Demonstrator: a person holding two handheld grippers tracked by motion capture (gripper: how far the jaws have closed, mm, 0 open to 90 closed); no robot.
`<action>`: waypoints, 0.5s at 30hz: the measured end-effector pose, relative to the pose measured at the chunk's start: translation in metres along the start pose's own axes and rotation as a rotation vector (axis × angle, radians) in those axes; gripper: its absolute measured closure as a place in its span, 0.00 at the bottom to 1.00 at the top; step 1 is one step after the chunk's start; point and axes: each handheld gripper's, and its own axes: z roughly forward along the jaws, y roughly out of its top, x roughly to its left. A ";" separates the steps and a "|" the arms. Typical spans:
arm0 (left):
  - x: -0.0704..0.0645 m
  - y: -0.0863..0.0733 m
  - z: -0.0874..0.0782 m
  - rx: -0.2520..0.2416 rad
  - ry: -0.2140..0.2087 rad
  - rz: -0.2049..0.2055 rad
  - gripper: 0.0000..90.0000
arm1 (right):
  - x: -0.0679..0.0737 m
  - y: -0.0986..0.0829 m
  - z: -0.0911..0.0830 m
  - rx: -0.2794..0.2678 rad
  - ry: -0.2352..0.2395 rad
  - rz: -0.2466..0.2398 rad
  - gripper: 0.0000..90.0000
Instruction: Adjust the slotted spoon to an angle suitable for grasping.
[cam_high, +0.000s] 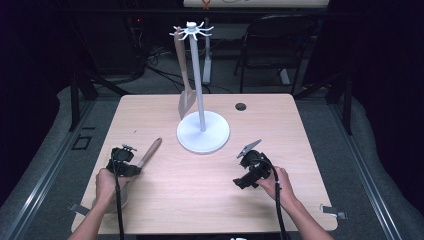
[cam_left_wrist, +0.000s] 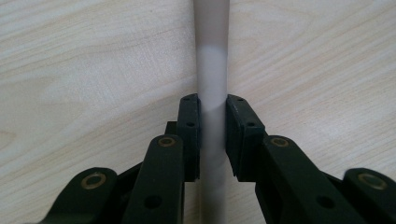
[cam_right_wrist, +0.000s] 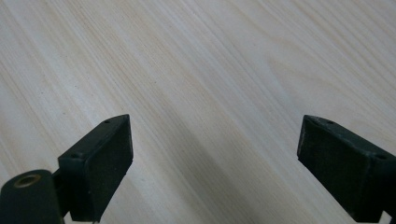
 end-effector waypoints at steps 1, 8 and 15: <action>0.001 0.001 -0.001 -0.002 -0.001 -0.012 0.81 | -0.001 0.000 0.000 0.010 -0.002 -0.003 0.11; 0.001 0.014 -0.005 -0.039 -0.024 -0.025 0.67 | -0.001 0.000 0.001 0.007 -0.007 -0.007 0.11; 0.000 0.024 0.007 -0.006 -0.023 -0.022 0.73 | 0.000 0.000 0.001 0.003 -0.005 -0.001 0.11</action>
